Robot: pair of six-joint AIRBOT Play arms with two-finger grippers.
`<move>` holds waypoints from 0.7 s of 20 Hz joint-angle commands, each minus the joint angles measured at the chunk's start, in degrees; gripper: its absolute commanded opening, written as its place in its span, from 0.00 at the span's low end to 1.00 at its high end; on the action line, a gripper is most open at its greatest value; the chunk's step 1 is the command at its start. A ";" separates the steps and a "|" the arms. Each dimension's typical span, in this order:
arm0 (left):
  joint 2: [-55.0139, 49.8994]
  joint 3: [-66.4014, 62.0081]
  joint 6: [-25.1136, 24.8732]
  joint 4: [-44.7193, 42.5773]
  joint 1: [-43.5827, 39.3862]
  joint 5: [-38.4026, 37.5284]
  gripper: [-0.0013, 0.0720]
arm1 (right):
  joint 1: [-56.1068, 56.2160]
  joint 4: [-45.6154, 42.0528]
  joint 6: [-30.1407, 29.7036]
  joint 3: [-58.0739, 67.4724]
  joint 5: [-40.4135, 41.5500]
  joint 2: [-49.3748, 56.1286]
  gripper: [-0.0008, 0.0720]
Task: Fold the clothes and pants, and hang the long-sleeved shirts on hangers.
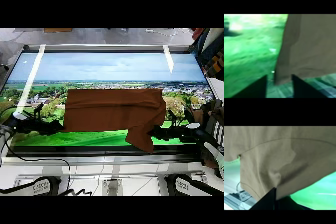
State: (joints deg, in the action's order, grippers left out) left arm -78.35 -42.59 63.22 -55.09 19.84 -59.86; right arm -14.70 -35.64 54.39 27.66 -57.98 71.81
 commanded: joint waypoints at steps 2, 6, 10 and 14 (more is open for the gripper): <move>-2.84 0.96 -2.03 5.66 -2.54 2.01 0.37 | 0.11 0.09 -0.07 0.46 -1.38 -0.04 0.03; -1.18 0.70 -5.51 6.40 -4.02 1.95 0.04 | 0.11 0.04 -0.09 4.13 -4.85 -1.05 0.03; 6.32 -2.73 -5.62 6.93 -4.02 1.20 0.04 | 0.11 0.07 0.15 9.46 -8.24 -7.52 0.03; 11.30 -4.09 -5.64 23.10 -4.52 10.58 0.04 | 0.11 6.51 2.56 11.65 0.26 -11.47 0.03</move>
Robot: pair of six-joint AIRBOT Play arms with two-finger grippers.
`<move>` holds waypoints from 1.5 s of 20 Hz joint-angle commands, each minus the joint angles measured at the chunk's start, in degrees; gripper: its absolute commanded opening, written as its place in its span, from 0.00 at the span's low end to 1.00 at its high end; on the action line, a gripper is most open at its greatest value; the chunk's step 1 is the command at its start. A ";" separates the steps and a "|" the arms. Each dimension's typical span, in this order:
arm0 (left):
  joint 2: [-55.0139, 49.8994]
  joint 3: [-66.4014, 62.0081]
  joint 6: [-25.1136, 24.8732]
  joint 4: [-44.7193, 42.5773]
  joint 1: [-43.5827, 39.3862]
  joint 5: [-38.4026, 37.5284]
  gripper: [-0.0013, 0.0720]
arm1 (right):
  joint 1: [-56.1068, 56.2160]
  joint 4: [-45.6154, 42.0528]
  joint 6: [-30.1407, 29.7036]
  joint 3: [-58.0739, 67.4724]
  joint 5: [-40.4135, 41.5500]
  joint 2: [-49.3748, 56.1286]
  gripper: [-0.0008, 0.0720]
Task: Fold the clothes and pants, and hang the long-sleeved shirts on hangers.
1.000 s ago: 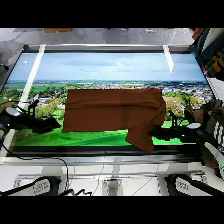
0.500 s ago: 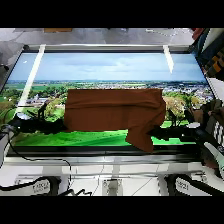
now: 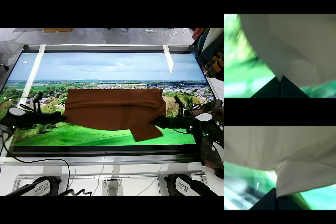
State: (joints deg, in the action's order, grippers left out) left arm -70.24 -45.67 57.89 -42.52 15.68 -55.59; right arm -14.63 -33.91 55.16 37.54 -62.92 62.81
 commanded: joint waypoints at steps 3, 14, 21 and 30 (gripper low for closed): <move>2.40 -1.01 -0.28 17.94 -2.38 15.61 0.04 | 0.04 12.09 1.86 2.60 15.82 -1.90 0.03; -17.05 -15.39 0.22 27.19 -11.47 33.16 0.04 | 0.44 12.55 7.91 27.45 29.77 23.12 0.03; -31.39 -28.48 2.10 27.19 -13.35 33.20 0.04 | 6.29 12.48 8.28 36.59 41.59 36.15 0.03; -29.70 -28.83 -0.09 27.12 -11.58 32.94 0.98 | 8.52 8.11 8.22 36.98 41.51 36.35 0.82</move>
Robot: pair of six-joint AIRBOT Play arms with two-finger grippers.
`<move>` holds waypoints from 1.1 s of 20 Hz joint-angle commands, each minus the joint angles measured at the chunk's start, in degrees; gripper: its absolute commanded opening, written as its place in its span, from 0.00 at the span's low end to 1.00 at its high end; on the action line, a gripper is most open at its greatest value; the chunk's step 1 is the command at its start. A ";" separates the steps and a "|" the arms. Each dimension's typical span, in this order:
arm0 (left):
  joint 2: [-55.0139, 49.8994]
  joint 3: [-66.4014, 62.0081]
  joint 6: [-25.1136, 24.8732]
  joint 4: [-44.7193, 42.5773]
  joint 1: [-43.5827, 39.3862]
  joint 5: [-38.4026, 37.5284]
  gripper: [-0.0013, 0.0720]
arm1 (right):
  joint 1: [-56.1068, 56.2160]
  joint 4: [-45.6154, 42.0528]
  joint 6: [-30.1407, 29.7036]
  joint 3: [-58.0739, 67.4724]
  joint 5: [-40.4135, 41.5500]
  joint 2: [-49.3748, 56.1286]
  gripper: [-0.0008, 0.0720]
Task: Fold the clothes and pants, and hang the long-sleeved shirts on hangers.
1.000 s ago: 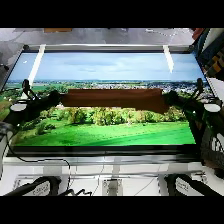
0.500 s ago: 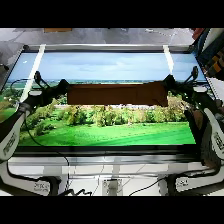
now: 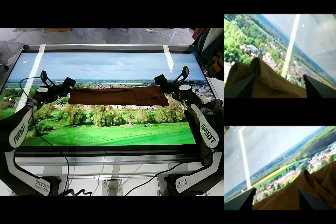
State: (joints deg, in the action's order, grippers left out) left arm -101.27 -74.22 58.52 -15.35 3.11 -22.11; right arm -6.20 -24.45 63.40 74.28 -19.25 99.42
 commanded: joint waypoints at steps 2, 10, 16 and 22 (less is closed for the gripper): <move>3.58 -0.28 -0.70 -4.04 3.61 -4.28 0.98 | -0.37 -1.66 -0.02 0.24 -4.66 -1.01 0.81; 1.97 -0.31 8.17 -26.16 11.47 -27.91 0.97 | -0.20 -6.99 -0.26 2.51 -21.16 -1.99 0.81; -5.73 -3.80 8.83 -24.30 9.33 -32.17 0.97 | 1.27 -10.27 -1.57 7.61 -34.45 -1.99 0.81; -10.47 -11.65 7.96 -23.15 4.87 -30.45 0.78 | 2.82 -10.54 -1.57 9.75 -36.70 -1.99 0.75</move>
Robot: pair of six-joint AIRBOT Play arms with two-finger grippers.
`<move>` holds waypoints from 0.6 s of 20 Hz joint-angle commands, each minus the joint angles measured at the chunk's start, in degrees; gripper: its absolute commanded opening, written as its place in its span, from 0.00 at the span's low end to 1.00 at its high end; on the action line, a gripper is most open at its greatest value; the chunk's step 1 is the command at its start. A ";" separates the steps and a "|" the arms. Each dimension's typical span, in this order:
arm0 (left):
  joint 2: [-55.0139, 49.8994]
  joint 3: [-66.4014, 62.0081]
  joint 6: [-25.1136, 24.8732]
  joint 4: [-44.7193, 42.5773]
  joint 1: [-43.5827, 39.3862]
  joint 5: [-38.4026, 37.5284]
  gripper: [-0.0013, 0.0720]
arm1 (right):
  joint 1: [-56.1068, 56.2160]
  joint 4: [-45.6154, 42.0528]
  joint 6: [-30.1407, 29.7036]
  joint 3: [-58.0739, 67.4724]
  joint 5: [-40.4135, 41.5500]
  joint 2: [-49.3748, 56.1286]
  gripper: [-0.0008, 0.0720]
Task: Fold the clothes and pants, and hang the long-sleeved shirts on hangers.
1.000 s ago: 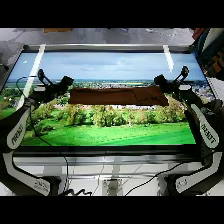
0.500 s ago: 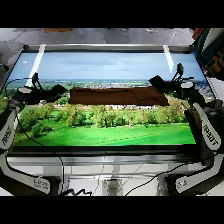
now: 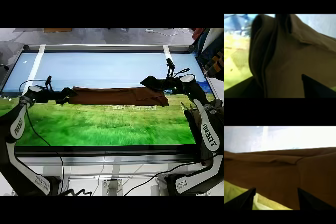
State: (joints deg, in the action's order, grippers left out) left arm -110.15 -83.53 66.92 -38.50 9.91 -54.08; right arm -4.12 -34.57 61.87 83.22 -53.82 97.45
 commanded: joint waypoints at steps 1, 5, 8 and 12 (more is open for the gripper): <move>-1.60 -2.34 -0.50 -0.02 -2.60 2.14 0.48 | 1.11 -0.42 -0.04 0.81 -2.03 -0.02 0.71; 0.55 -3.02 -0.98 0.76 -2.71 1.44 0.04 | 2.82 -0.15 0.02 0.81 0.37 -0.02 0.36; 6.12 -3.17 -1.97 0.33 -1.05 -3.15 0.04 | 5.92 -0.17 0.00 0.81 5.01 -0.02 0.03; 16.17 -3.17 -5.11 0.33 1.40 -13.00 0.04 | 14.23 -1.29 1.73 0.83 15.28 0.50 0.03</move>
State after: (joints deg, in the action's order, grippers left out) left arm -99.98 -86.56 64.60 -38.26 9.98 -60.10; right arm 5.02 -34.85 62.02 83.99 -45.74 97.58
